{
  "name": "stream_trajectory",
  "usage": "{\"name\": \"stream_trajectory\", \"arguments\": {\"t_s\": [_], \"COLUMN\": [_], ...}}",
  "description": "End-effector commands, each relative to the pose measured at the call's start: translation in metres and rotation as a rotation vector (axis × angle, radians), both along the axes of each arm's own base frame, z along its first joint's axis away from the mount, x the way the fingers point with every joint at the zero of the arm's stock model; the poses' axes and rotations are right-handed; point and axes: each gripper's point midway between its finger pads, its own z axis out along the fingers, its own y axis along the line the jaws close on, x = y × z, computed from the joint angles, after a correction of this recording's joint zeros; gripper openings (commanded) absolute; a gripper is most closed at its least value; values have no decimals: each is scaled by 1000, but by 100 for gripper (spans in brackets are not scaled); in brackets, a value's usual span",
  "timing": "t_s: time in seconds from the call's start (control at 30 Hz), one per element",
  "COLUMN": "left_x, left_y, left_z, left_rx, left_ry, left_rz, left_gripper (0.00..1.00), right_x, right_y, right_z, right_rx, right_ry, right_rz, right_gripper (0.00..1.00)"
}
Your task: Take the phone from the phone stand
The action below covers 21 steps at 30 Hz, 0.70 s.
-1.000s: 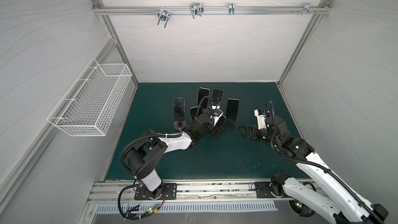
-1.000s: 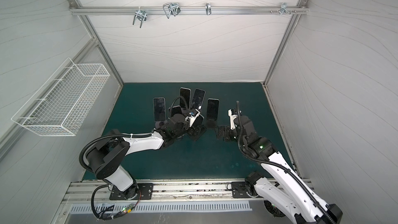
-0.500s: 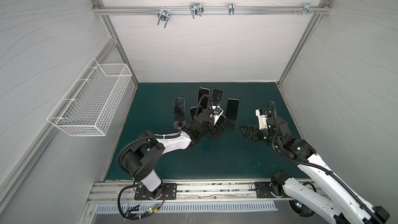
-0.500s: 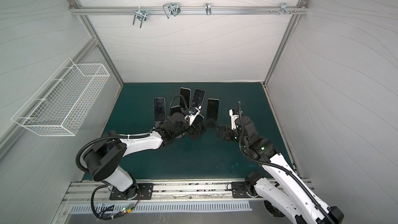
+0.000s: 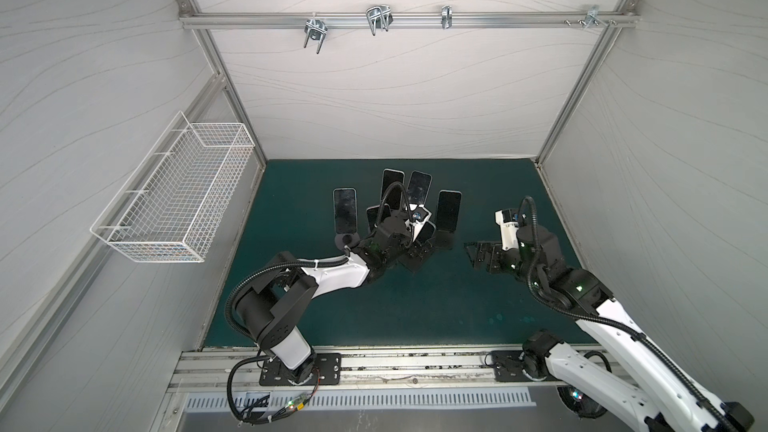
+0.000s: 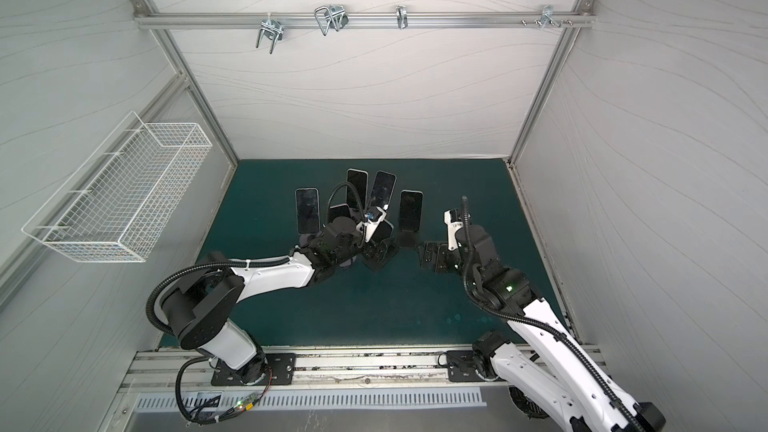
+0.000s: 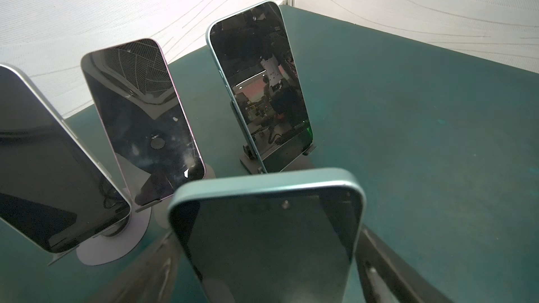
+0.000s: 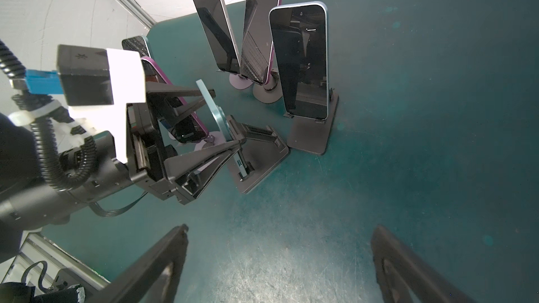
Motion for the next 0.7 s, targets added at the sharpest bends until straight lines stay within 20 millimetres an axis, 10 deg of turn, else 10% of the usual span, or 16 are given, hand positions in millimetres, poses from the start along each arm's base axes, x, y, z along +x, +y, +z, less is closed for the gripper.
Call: {"name": "stream_trajectory", "arguments": {"t_s": [0.0, 0.67], "left_x": [8, 4], "left_y": [-9, -14], "left_z": [27, 32], "left_rx": [-52, -95], "left_ry": [-67, -54], "left_rz": [-5, -23], "left_gripper": [89, 74], "right_x": [-1, -2], "right_y": [-6, -17], "right_z": [13, 11], "right_rx": [2, -41], "right_ry": [-18, -40], "right_rz": [-23, -50], "right_gripper": [99, 99]}}
